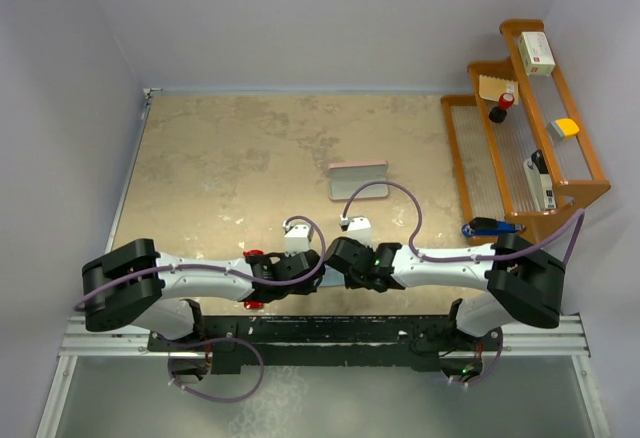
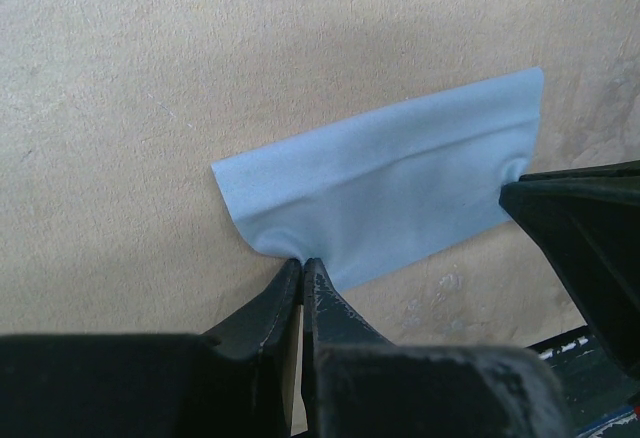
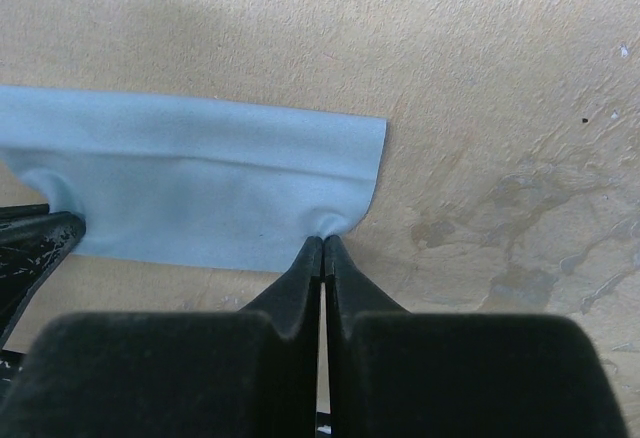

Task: Organize the sunglasses
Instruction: Pick up the glasses cleaning cloth from the center of the board.

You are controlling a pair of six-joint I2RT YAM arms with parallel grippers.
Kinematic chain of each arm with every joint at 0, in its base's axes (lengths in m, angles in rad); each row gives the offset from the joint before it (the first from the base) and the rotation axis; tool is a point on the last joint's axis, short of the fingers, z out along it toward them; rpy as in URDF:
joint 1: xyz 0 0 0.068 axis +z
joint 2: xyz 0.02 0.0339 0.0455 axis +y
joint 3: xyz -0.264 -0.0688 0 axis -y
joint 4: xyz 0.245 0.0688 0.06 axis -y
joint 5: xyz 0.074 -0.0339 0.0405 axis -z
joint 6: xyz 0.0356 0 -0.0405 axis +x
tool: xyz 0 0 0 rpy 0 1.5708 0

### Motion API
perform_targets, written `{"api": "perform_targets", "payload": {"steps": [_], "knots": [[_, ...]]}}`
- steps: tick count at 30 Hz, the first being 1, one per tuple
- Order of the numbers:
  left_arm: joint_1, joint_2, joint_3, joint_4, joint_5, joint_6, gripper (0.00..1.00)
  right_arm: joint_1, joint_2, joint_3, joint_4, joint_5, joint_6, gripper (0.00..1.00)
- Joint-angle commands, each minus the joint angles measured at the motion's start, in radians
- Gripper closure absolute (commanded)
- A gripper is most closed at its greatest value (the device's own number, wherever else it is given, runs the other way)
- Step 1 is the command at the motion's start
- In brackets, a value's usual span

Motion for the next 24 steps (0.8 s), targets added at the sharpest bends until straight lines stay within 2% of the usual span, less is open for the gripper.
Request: {"api": "perform_targets", "payload": {"steps": [1, 11, 17, 24], "knots": [[0.009, -0.007, 0.012, 0.047, -0.004, -0.002, 1.0, 0.025, 0.022, 0.007, -0.003, -0.004, 0.028, 1.0], [0.04, -0.004, 0.068, 0.036, 0.005, 0.036, 1.0, 0.025, -0.055, 0.016, 0.006, -0.029, 0.037, 1.0], [0.08, 0.02, 0.119, 0.031, 0.033, 0.072, 1.0, 0.019, -0.1, 0.026, 0.008, 0.011, 0.023, 1.0], [0.12, 0.061, 0.198, 0.025, 0.053, 0.108, 1.0, -0.063, -0.137, 0.032, 0.018, -0.01, -0.02, 1.0]]}}
